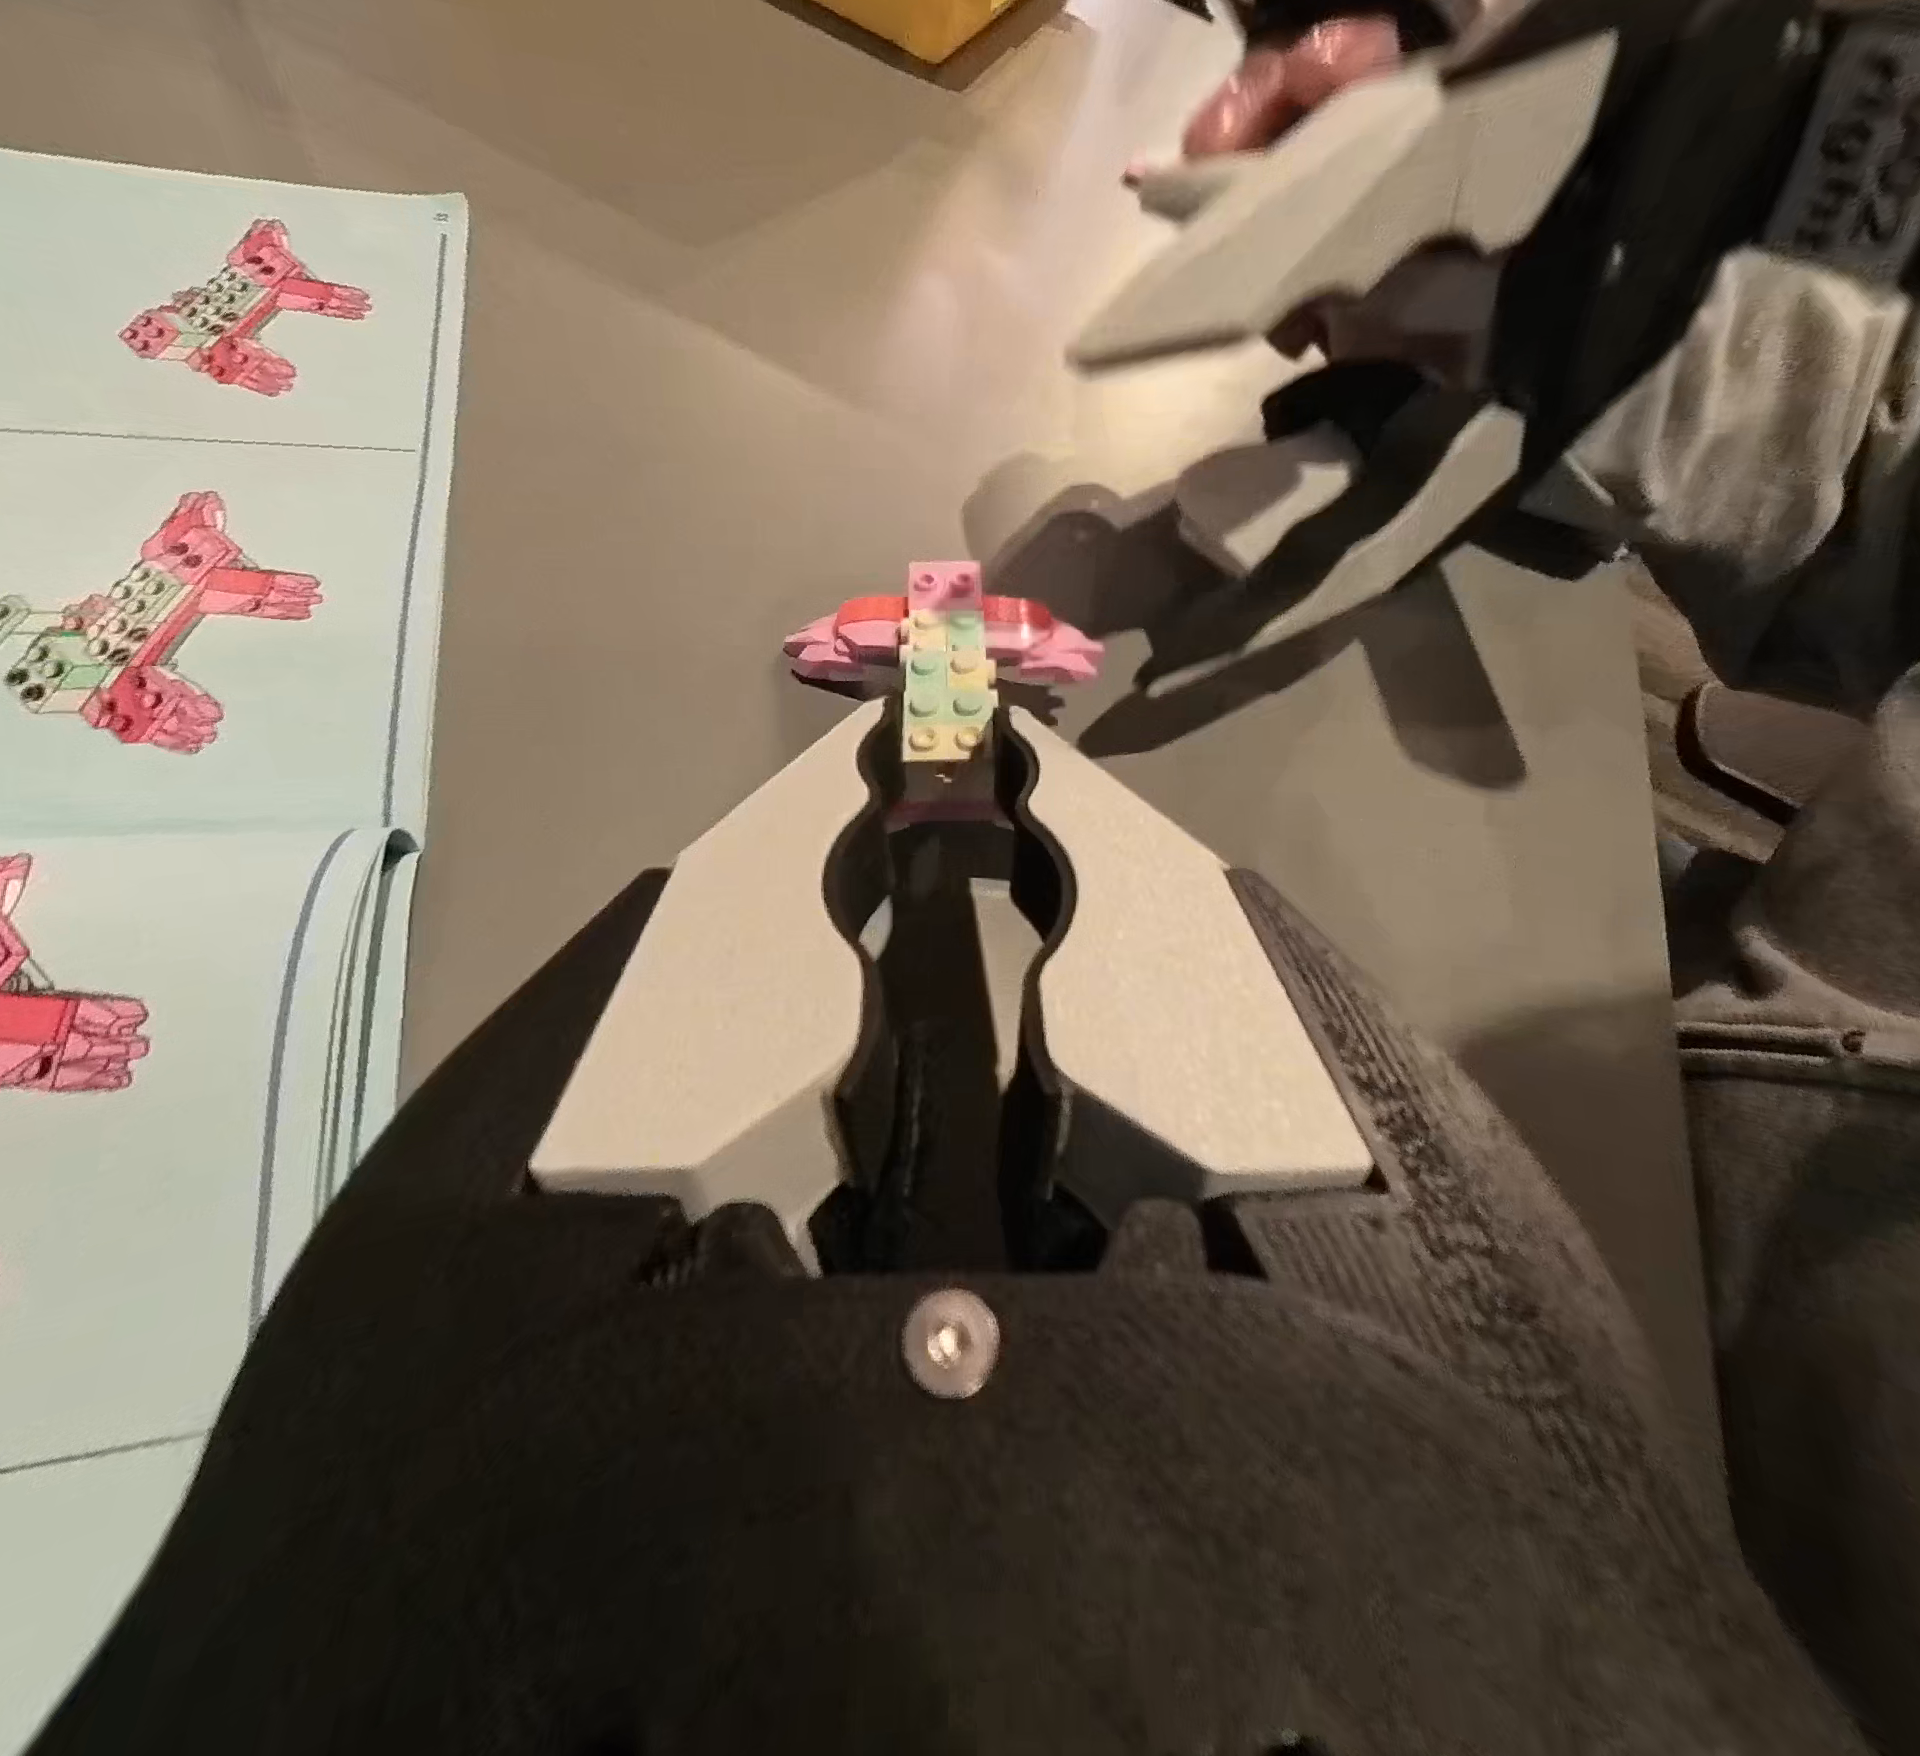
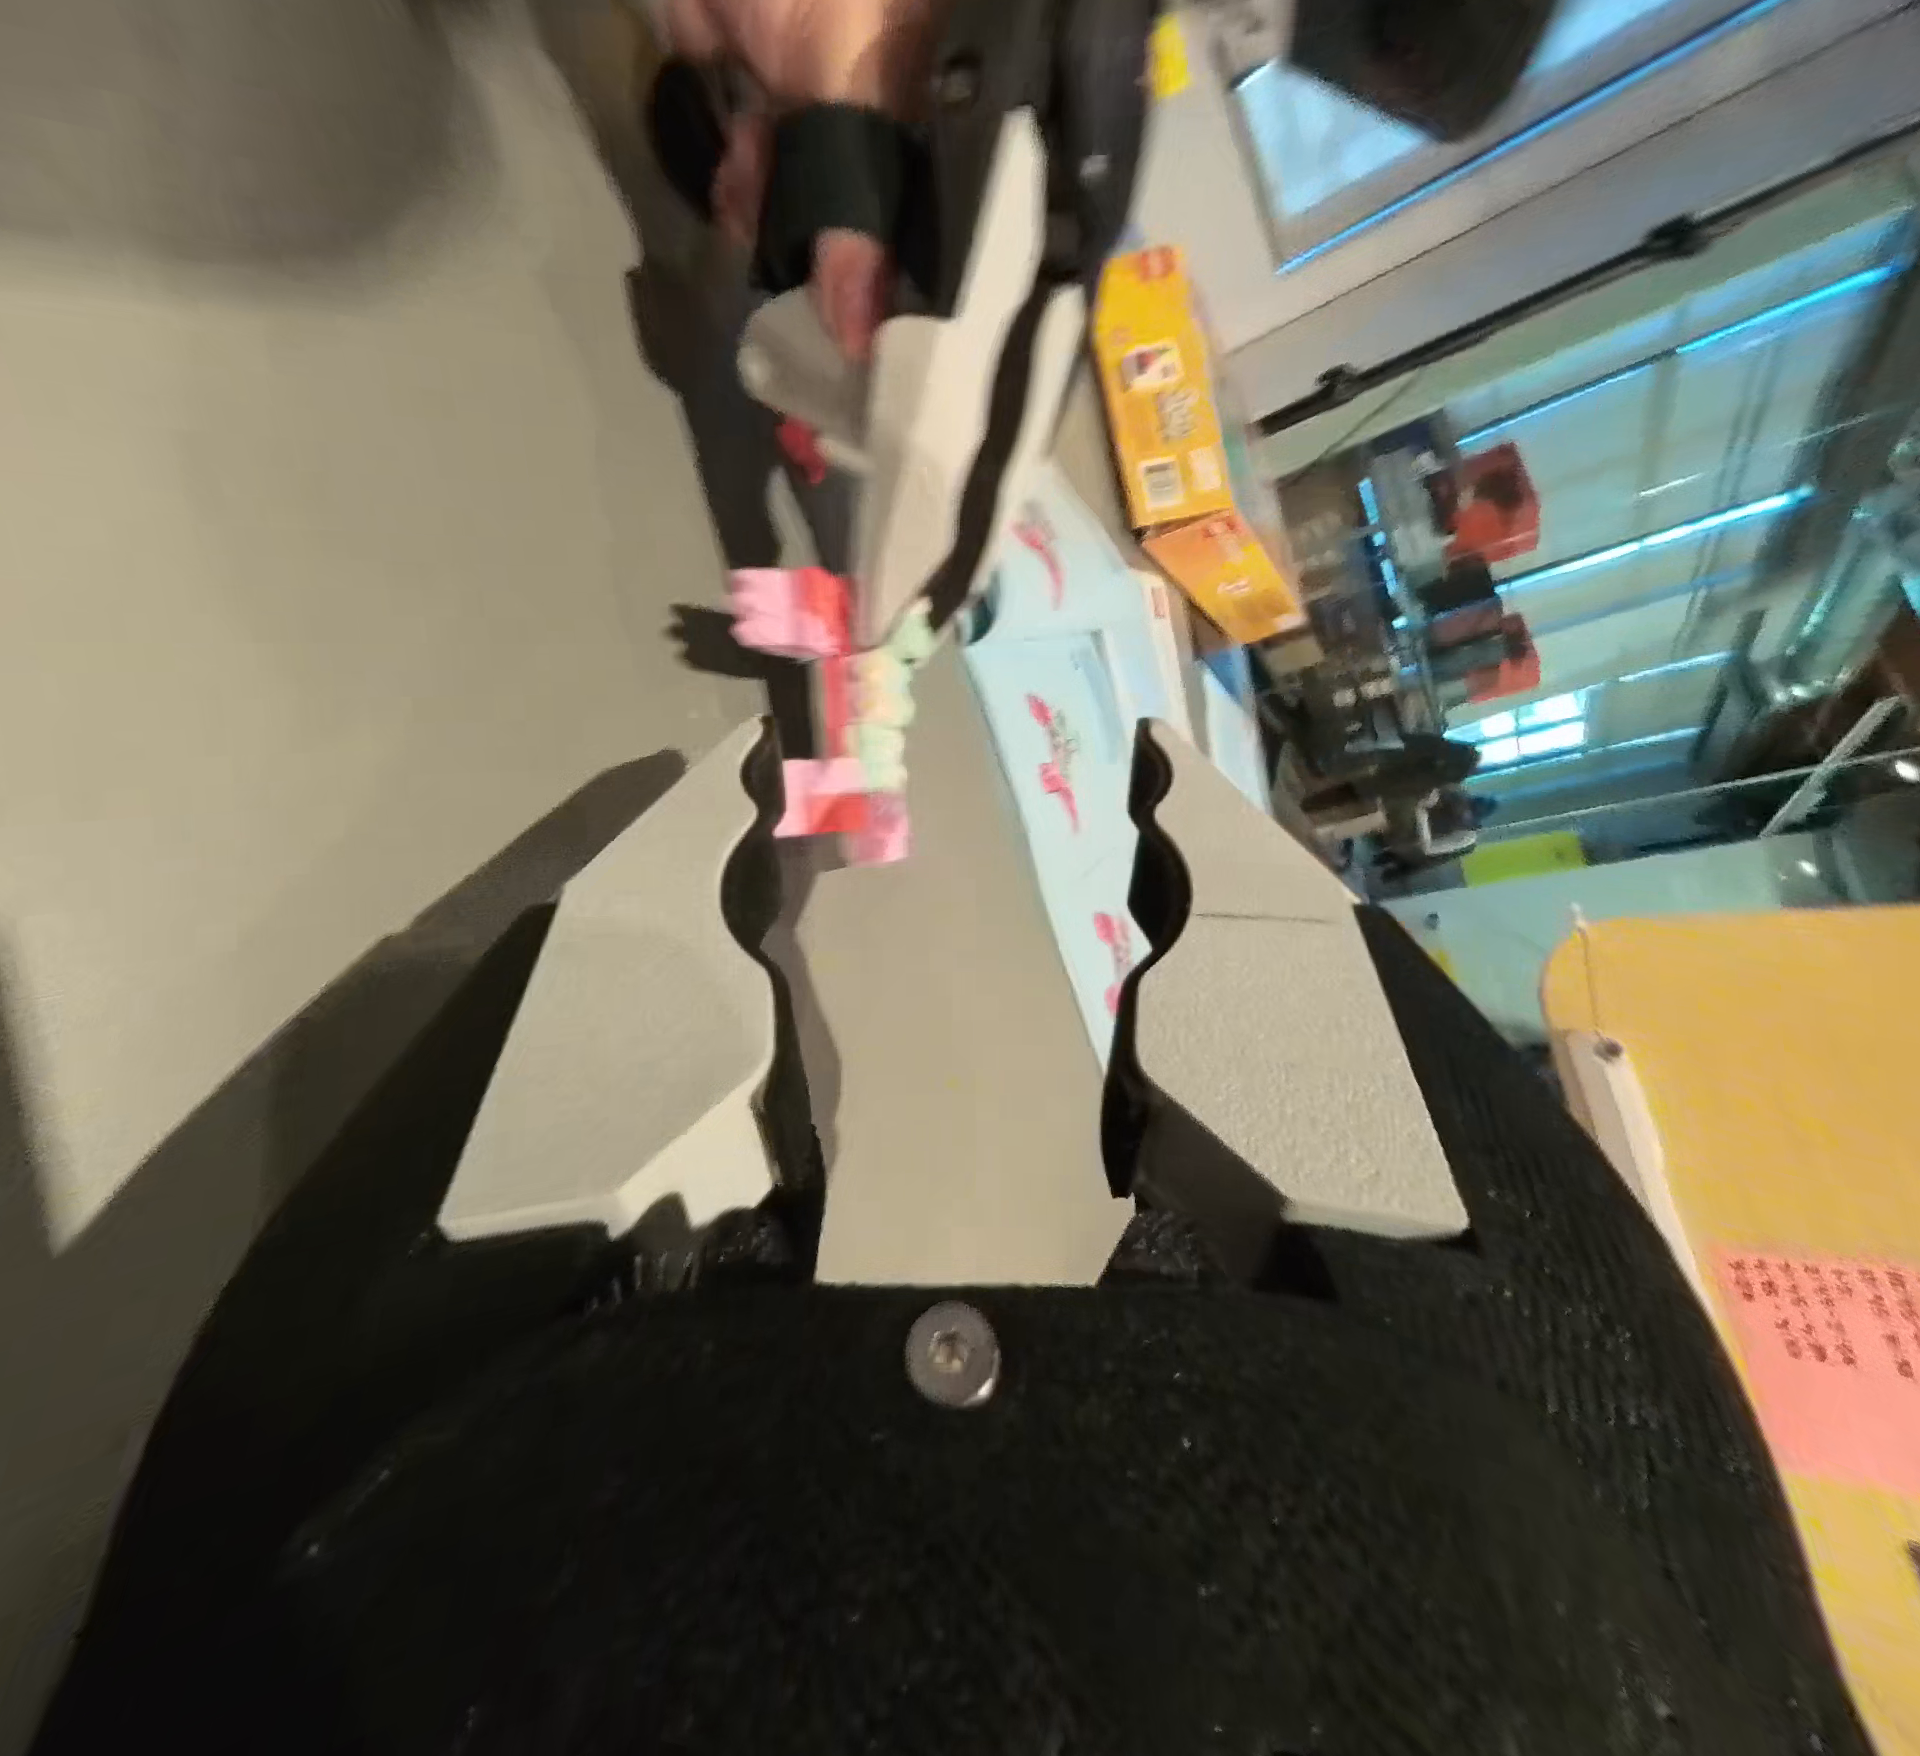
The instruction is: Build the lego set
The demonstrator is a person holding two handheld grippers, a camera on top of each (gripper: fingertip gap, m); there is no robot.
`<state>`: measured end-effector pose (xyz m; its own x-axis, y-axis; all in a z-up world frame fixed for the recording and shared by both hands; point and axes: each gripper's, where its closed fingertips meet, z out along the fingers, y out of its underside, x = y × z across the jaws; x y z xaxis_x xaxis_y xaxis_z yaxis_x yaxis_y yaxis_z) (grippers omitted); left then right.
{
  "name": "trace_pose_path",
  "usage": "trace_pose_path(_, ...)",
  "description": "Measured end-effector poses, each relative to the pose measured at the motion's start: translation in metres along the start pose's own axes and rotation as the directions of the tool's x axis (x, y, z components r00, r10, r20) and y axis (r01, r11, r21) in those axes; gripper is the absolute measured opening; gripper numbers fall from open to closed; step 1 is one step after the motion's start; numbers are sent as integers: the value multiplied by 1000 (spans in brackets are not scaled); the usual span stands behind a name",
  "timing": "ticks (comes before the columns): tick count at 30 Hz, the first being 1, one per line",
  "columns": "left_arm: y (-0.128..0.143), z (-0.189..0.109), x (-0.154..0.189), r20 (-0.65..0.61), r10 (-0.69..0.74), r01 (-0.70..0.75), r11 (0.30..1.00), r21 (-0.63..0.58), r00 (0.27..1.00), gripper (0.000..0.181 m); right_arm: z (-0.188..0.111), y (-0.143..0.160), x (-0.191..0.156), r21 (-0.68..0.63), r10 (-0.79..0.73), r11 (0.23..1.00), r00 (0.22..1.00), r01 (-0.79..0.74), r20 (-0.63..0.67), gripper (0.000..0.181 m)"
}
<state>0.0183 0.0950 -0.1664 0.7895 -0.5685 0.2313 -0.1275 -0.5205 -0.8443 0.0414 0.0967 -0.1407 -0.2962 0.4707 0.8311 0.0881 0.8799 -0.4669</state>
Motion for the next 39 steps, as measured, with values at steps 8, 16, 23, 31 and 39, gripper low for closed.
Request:
trace_pose_path(8,20,15,33,-87,282,-291,950,-110,955,16,-37,26,74,291,489,856,850,-426,-194,62)
trace_pose_path(16,18,15,36,-76,331,-337,937,-89,941,28,-49,59,98,393,704,696,679,-601,-207,61)
trace_pose_path(23,-12,4,44,-66,307,-299,947,114,949,74,-56,89,108,316,649,761,653,-567,-391,34)
trace_pose_path(31,-31,-13,11,74,204,-215,954,211,976,46,-49,96,103,191,538,837,706,-513,-460,15)
trace_pose_path(39,-31,-13,3,68,132,-145,961,237,989,38,-45,91,97,154,481,872,751,-465,-453,8)
